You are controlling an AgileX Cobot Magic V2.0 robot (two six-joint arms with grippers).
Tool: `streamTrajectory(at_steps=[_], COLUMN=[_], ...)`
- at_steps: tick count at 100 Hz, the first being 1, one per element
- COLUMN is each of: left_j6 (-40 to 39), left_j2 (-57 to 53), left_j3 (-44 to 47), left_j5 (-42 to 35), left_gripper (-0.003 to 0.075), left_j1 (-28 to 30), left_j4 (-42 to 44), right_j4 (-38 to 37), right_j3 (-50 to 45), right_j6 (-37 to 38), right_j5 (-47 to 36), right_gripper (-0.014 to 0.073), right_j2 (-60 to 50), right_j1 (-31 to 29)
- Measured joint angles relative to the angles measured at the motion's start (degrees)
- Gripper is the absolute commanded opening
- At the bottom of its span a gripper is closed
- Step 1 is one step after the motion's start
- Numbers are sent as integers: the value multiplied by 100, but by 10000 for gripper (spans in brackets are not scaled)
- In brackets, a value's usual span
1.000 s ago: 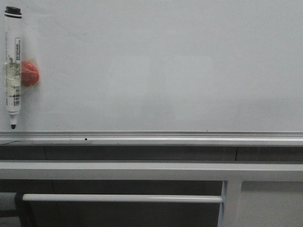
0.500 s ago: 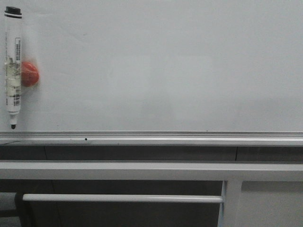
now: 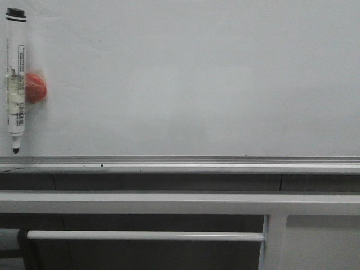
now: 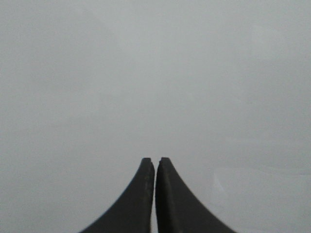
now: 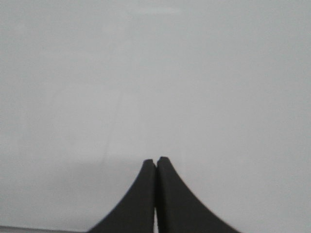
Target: Write number 1 on whiteboard
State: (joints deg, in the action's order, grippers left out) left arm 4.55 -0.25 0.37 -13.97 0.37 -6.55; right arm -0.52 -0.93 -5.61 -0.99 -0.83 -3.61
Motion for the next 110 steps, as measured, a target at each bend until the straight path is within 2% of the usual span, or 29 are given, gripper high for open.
streamTrajectory(at_steps=[25, 43, 53, 60, 72, 82, 98, 110], left_j6=[0, 0, 0, 0, -12, -12, -12, -12], left_j2=[0, 0, 0, 0, 0, 44, 603, 1324], left_j3=[0, 0, 0, 0, -105, -541, -1440, -1971], left_j5=[-310, -768, -930, -887, -179, 991, 2165, 2427], left_gripper=[-20, -20, -20, -20, -20, -20, -20, -20], left_j1=[0, 0, 0, 0, 0, 0, 0, -163], left_j4=[-59, -795, -1198, -1291, -1293, -965, -737, -1078], right_j4=[52, 924, 1093, 1180, 1208, 1208, 1208, 1208], right_j3=[0, 0, 0, 0, 0, 147, 803, 1140], right_j6=[42, 1367, 1677, 2198, 2642, 2763, 2783, 2772], right_j5=[-684, -771, -857, -756, -6, 802, 1258, 1329], right_gripper=[-63, -64, -64, -64, -63, -63, -63, -64], right_j2=[0, 0, 0, 0, 0, 0, 0, 0], right_j1=[0, 0, 0, 0, 0, 77, 252, 361])
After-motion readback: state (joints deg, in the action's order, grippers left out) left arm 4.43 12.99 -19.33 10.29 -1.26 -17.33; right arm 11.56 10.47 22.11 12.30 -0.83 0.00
